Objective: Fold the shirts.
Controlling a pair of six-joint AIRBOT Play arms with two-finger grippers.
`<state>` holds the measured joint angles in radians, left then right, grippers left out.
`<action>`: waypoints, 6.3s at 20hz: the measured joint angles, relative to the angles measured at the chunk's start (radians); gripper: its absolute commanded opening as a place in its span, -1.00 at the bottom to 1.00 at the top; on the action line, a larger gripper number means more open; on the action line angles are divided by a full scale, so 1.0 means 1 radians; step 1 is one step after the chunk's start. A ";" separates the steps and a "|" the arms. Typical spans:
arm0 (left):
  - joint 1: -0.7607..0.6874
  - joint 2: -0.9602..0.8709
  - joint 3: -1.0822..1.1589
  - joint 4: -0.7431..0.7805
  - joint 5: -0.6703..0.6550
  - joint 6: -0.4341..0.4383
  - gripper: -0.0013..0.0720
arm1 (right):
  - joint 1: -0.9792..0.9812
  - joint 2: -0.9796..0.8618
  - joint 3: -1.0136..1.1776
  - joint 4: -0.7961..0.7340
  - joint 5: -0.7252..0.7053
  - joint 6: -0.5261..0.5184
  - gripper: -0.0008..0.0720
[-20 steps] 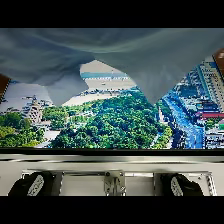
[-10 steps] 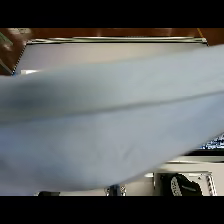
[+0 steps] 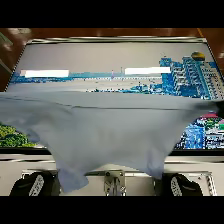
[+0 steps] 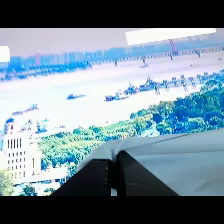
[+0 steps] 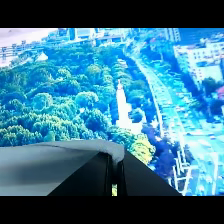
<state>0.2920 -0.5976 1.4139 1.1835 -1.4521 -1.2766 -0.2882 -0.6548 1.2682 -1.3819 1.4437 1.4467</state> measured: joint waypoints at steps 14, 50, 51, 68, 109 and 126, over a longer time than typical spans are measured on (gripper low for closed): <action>-0.117 -0.761 -0.290 -0.394 0.848 0.257 -0.87 | 0.248 -0.857 -0.076 0.245 -1.164 -0.113 -0.81; -0.074 -1.045 -0.146 -0.097 0.173 -0.116 0.49 | 0.175 -1.022 0.017 0.173 -0.424 0.068 0.59; -0.060 -1.040 -0.124 -0.094 0.143 -0.117 0.29 | 0.164 -1.005 0.024 0.171 -0.404 0.051 0.58; 0.355 -0.501 -0.959 -0.155 0.108 0.106 0.66 | -0.200 -0.652 -0.320 0.224 -0.133 -0.150 0.56; 0.151 -0.638 -0.996 -0.292 0.140 0.192 -0.87 | -0.168 -0.710 -0.686 0.455 -0.270 -0.203 -0.73; 0.114 -0.721 -0.402 -0.373 0.166 0.127 -0.87 | 0.102 -0.805 -0.180 0.371 -0.418 -0.112 -0.81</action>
<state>0.4061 -1.3186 1.0115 0.8101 -1.2861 -1.1492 -0.1864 -1.4601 1.0882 -1.0111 1.0256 1.3350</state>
